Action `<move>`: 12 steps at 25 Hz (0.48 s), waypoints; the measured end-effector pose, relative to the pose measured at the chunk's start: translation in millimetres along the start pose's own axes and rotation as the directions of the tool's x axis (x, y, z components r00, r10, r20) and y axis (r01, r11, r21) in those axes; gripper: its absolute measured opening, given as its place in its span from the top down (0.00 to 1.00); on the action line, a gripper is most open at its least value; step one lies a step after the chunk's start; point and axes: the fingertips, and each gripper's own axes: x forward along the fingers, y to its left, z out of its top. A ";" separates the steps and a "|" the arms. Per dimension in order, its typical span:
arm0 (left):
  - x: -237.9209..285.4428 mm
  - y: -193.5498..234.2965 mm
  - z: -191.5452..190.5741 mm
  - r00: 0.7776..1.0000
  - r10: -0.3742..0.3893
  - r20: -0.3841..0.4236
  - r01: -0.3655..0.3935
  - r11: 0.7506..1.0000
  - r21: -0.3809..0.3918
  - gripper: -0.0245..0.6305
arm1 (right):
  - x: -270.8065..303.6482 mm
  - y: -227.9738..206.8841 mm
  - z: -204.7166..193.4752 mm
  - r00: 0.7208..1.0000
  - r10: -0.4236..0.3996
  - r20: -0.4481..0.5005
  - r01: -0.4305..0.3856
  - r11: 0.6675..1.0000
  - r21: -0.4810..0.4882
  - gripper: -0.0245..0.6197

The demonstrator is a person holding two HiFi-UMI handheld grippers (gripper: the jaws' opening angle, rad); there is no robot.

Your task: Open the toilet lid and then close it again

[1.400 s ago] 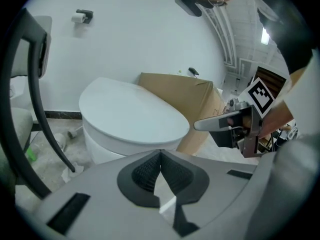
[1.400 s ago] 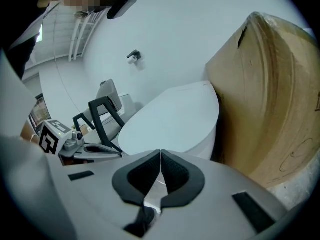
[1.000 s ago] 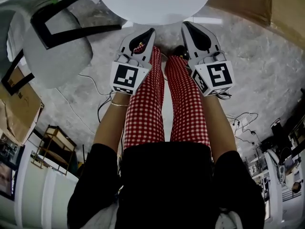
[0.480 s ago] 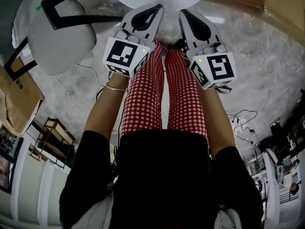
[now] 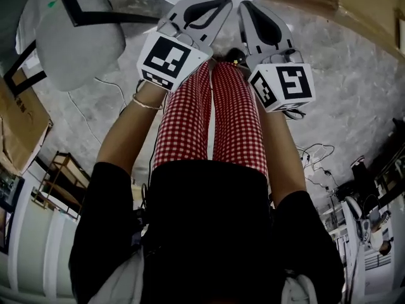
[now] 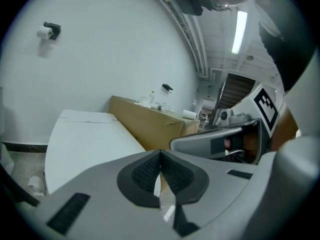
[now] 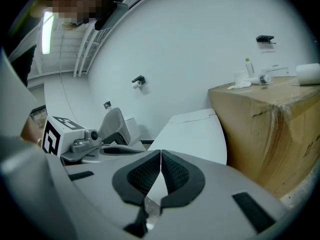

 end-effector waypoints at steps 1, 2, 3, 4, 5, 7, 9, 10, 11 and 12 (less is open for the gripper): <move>2.5 -5.2 5.7 1.000 -0.014 0.004 0.014 1.000 0.004 0.96 | -3.4 -1.8 5.7 1.000 -0.005 0.007 0.005 1.000 -0.001 0.93; 4.0 -9.3 11.8 1.000 -0.024 0.011 0.024 1.000 0.001 0.96 | -7.0 -3.2 11.2 1.000 -0.009 0.012 0.009 1.000 -0.003 0.93; 4.3 -12.2 18.2 0.999 -0.032 0.019 0.032 0.999 -0.006 0.96 | -10.1 -3.4 16.1 1.000 -0.011 0.016 0.011 1.000 -0.004 0.93; 3.4 -14.1 24.9 0.999 -0.038 0.027 0.039 0.999 -0.012 0.96 | -12.3 -2.3 20.6 1.000 -0.010 0.018 0.010 1.000 -0.005 0.93; 2.0 -15.5 31.7 0.998 -0.045 0.033 0.046 0.999 -0.012 0.96 | -13.3 -0.5 25.1 1.000 -0.007 0.022 0.007 1.000 -0.007 0.93; -0.2 -16.4 43.3 0.998 -0.056 0.031 0.056 0.998 0.018 0.96 | -12.9 2.5 35.5 0.999 0.000 0.036 0.001 1.000 -0.013 0.93; -0.1 -16.1 53.3 0.998 -0.062 0.026 0.061 0.997 0.046 0.96 | -12.9 2.7 46.9 0.999 -0.002 0.055 0.003 1.000 -0.019 0.93; -0.1 -16.0 58.0 0.998 -0.062 0.028 0.061 0.997 0.050 0.96 | -13.2 2.6 51.9 0.998 -0.003 0.060 0.005 1.000 -0.021 0.93; -0.7 -15.9 62.3 0.998 -0.061 0.033 0.059 0.997 0.049 0.96 | -13.2 2.9 56.4 0.998 -0.004 0.062 0.005 1.000 -0.022 0.93; -1.6 -15.6 66.3 0.998 -0.059 0.038 0.057 0.997 0.044 0.96 | -13.0 3.6 60.7 0.998 -0.004 0.062 0.006 1.000 -0.022 0.93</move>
